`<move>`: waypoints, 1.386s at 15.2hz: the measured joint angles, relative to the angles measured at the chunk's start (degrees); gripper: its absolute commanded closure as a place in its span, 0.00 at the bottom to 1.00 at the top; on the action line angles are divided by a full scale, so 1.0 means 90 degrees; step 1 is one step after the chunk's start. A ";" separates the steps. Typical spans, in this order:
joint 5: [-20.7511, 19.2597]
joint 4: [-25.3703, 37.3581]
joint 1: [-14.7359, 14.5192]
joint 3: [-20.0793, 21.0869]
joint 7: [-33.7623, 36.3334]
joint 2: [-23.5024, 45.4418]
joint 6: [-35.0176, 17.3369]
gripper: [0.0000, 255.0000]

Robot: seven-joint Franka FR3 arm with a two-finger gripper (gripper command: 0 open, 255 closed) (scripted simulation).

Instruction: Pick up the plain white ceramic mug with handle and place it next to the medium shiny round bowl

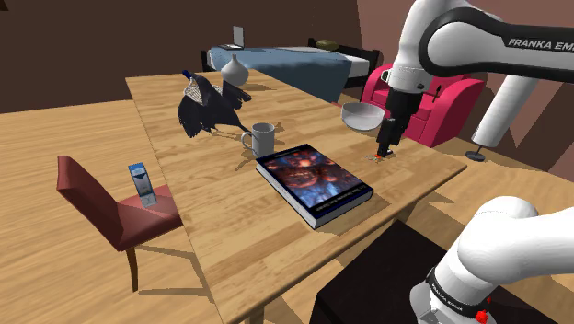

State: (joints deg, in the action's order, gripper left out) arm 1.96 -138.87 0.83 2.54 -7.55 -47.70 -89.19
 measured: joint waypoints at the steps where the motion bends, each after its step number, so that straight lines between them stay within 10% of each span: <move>1: 0.0000 0.0000 0.0000 0.0000 0.0000 0.0000 0.0000 0.00; 21: 0.0097 0.2642 -0.0115 0.0681 0.0698 0.4133 -0.2331 0.00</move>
State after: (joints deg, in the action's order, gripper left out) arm 2.83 -115.09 -0.21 8.66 -1.27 -10.50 -110.17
